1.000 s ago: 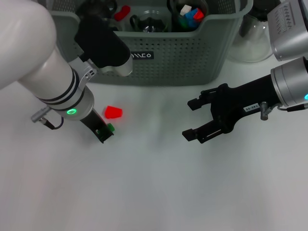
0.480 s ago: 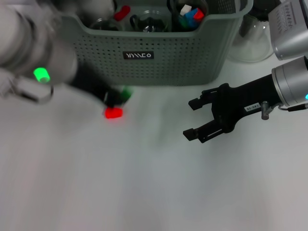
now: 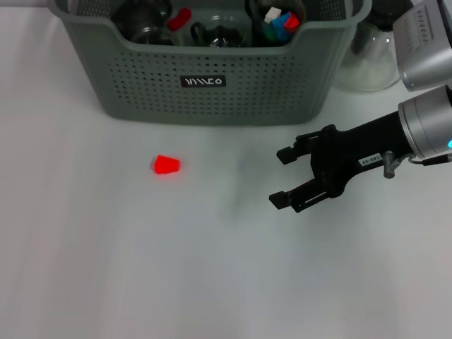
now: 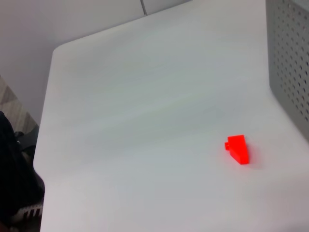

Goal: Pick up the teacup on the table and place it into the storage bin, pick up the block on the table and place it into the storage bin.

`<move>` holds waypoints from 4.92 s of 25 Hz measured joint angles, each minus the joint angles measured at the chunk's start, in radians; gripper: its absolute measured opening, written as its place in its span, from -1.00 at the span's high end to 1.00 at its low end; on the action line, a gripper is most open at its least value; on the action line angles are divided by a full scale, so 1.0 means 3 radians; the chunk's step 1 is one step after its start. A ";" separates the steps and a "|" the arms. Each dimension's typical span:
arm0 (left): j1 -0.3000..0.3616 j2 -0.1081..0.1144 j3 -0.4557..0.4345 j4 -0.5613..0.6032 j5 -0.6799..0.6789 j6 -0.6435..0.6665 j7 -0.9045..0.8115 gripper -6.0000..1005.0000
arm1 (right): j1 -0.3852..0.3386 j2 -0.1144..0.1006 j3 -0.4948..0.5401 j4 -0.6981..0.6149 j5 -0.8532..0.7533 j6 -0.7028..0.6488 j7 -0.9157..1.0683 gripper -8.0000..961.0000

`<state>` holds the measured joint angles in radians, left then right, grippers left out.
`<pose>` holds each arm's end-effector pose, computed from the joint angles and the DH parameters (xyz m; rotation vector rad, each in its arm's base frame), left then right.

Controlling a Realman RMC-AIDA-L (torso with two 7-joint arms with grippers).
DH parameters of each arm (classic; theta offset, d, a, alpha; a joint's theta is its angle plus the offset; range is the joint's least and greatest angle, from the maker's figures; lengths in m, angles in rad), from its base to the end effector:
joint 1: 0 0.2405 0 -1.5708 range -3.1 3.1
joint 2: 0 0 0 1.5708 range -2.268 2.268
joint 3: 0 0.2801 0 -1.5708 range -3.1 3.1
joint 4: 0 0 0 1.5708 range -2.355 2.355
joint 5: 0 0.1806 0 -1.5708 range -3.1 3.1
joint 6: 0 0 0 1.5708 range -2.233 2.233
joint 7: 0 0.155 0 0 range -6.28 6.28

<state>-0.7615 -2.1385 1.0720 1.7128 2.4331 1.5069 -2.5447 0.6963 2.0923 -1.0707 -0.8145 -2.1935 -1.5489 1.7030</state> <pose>-0.0717 0.3838 0.0501 -2.4755 -0.5435 -0.2509 0.2059 0.3329 -0.0606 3.0844 -0.4919 -0.1295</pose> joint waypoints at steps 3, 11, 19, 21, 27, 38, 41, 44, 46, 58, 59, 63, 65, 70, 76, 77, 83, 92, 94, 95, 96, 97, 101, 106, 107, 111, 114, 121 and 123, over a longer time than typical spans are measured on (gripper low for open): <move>-0.0372 0.0083 0.0019 -0.0759 0.0311 -0.0407 0.0003 0.61 | 0.0003 0.0000 0.0008 0.0014 0.0000 -0.0001 0.0001 -0.97; -0.1026 0.0180 0.0017 -0.2370 0.0892 -0.1238 0.0005 0.60 | 0.0006 0.0000 0.0010 0.0026 0.0000 -0.0001 0.0023 -0.97; -0.1225 0.0068 0.0068 -0.3027 0.1175 -0.1714 0.0007 0.60 | 0.0015 0.0000 0.0001 0.0026 0.0000 0.0025 0.0033 -0.97; -0.1216 0.0031 0.0090 -0.3023 0.1189 -0.1728 0.0015 0.60 | 0.0015 0.0000 0.0000 0.0026 0.0000 0.0026 0.0033 -0.97; -0.1181 -0.0021 0.0094 -0.2963 0.1194 -0.1737 0.0043 0.59 | 0.0015 0.0000 0.0000 0.0026 -0.0005 0.0030 0.0029 -0.97; -0.0581 -0.0073 -0.0106 -0.1269 0.0841 -0.0968 0.0030 -0.16 | 0.0001 -0.0001 0.0000 0.0025 -0.0006 0.0031 0.0013 -0.97; -0.0220 -0.0062 -0.0164 -0.0446 0.0220 -0.0470 0.0152 -0.41 | 0.0003 -0.0004 0.0000 0.0025 -0.0006 0.0030 0.0018 -0.97; 0.0164 -0.0040 -0.0164 0.0242 -0.0426 0.0002 0.0391 -0.69 | 0.0005 -0.0008 0.0000 0.0025 -0.0006 0.0029 0.0021 -0.97; 0.0403 -0.0046 -0.0150 0.0631 -0.0735 0.0377 0.0564 -0.70 | 0.0006 -0.0009 0.0001 0.0025 -0.0005 0.0030 0.0020 -0.97; 0.0687 -0.0088 0.0481 -0.0012 -0.0067 0.1293 0.0959 -0.74 | 0.0027 0.0000 -0.0003 0.0037 -0.0102 0.0037 0.0058 -0.98; 0.0654 -0.0090 0.0563 -0.0195 0.0089 0.1186 0.1006 -0.74 | 0.0027 0.0000 -0.0003 0.0037 -0.0102 0.0037 0.0058 -0.98; 0.0543 -0.0088 0.0842 -0.0736 0.0601 0.0693 0.1180 -0.74 | 0.0045 0.0000 -0.0026 0.0070 -0.0129 0.0004 0.0091 -0.98; 0.0496 -0.0090 0.0954 -0.0956 0.0779 0.0471 0.1253 -0.74 | 0.0057 0.0000 -0.0048 0.0082 -0.0130 -0.0018 0.0116 -0.98; 0.0372 -0.0088 0.1081 -0.1449 0.1065 0.0019 0.1387 -0.74 | 0.0071 0.0000 -0.0093 0.0080 -0.0136 -0.0027 0.0199 -0.98; 0.0243 -0.0090 0.1096 -0.1864 0.1182 -0.0308 0.1461 -0.73 | 0.0071 0.0000 -0.0097 0.0078 -0.0138 -0.0027 0.0216 -0.98; 0.0222 -0.0090 0.1096 -0.1905 0.1192 -0.0329 0.1465 -0.72 | 0.0070 0.0000 -0.0097 0.0078 -0.0139 -0.0027 0.0216 -0.98; 0.0138 -0.0092 0.1098 -0.2061 0.1220 -0.0374 0.1607 -0.66 | 0.0081 0.0000 -0.0112 0.0077 -0.0200 -0.0024 0.0258 -0.98; 0.0015 -0.0088 0.1100 -0.2154 0.1292 -0.0411 0.1778 -0.62 | 0.0096 0.0012 -0.0133 0.0100 -0.0251 -0.0004 0.0278 -0.98; -0.0020 -0.0088 0.1100 -0.2196 0.1310 -0.0417 0.1795 -0.62 | 0.0097 0.0012 -0.0133 0.0105 -0.0251 -0.0002 0.0296 -0.98; -0.0033 -0.0087 0.1100 -0.2210 0.1317 -0.0418 0.1800 -0.62 | 0.0098 0.0012 -0.0133 0.0105 -0.0251 0.0001 0.0302 -0.98; -0.0042 -0.0088 0.1100 -0.2224 0.1320 -0.0424 0.1810 -0.62 | 0.0098 0.0011 -0.0133 0.0107 -0.0251 0.0002 0.0302 -0.98; -0.0048 -0.0089 0.1100 -0.2234 0.1322 -0.0427 0.1818 -0.62 | 0.0098 0.0011 -0.0133 0.0110 -0.0251 0.0004 0.0302 -0.98; -0.0077 -0.0102 0.1100 -0.2318 0.1324 -0.0453 0.1846 -0.61 | 0.0097 0.0010 -0.0133 0.0117 -0.0251 0.0022 0.0302 -0.98; -0.0079 -0.0104 0.1100 -0.2406 0.1308 -0.0546 0.1891 -0.55 | 0.0094 0.0010 -0.0133 0.0118 -0.0251 0.0029 0.0302 -0.98; -0.0078 -0.0103 0.1100 -0.2419 0.1299 -0.0563 0.1906 -0.51 | 0.0094 0.0010 -0.0133 0.0118 -0.0251 0.0030 0.0302 -0.98; -0.0079 -0.0098 0.1100 -0.2480 0.1308 -0.0600 0.1935 -0.38 | 0.0096 0.0010 -0.0133 0.0119 -0.0251 0.0030 0.0301 -0.98; -0.0082 -0.0097 0.1100 -0.2519 0.1317 -0.0631 0.1948 -0.28 | 0.0097 0.0010 -0.0133 0.0124 -0.0251 0.0030 0.0301 -0.98; -0.0084 -0.0092 0.1073 -0.2557 0.1315 -0.0672 0.1978 -0.05 | 0.0098 0.0010 -0.0133 0.0124 -0.0251 0.0047 0.0301 -0.98; -0.0085 -0.0092 0.1070 -0.2570 0.1315 -0.0684 0.1979 -0.03 | 0.0098 0.0013 -0.0133 0.0127 -0.0251 0.0055 0.0301 -0.98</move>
<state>-0.7869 -2.1660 1.3931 0.9419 2.8276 1.3016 -1.9509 0.7256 2.0961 -1.1106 -0.7765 -2.2687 -1.5323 1.7932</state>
